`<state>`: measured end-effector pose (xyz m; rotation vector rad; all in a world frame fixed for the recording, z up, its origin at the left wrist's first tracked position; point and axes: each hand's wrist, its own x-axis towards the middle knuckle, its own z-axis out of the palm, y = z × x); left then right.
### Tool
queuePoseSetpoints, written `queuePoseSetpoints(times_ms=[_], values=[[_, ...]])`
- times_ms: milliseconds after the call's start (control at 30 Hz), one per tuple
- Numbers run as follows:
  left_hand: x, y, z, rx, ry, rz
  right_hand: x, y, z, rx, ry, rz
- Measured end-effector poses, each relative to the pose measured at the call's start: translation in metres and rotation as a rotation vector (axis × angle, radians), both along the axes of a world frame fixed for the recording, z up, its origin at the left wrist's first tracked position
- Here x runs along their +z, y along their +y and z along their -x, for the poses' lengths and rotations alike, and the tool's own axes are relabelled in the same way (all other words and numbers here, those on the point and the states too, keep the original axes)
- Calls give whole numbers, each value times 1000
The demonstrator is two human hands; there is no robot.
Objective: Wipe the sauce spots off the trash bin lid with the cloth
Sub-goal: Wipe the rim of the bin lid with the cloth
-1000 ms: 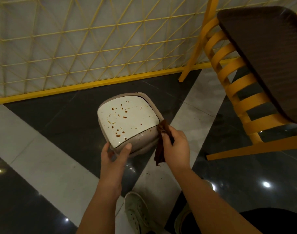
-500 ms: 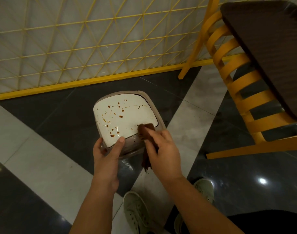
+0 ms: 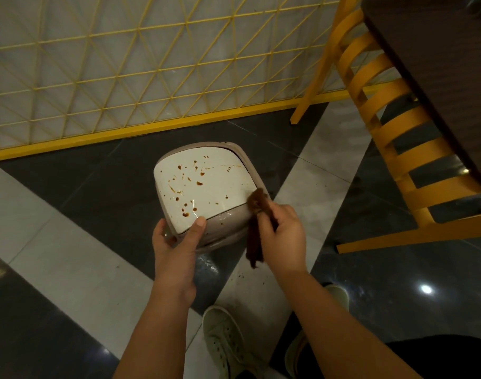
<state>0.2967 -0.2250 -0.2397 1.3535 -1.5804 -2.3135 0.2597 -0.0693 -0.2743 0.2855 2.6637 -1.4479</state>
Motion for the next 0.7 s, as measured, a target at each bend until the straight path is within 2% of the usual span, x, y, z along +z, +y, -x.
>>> queuePoseSetpoints(times_ms=[100, 233, 333, 467, 533, 700], values=[[3, 1, 1, 2, 3, -4, 0, 0, 5, -111, -63, 42], [7, 2, 1, 0, -3, 6, 19, -26, -27, 82, 85, 83], [7, 1, 1, -11, -2, -5, 11, -17, -21, 137, 132, -4], [5, 0, 1, -17, -5, -7, -8, 9, 11, -80, -94, -30], [4, 1, 2, -12, -3, -12, -5, 4, 8, -89, -88, -28], [6, 1, 2, 6, -7, -14, 22, -24, -24, 213, 146, -4]])
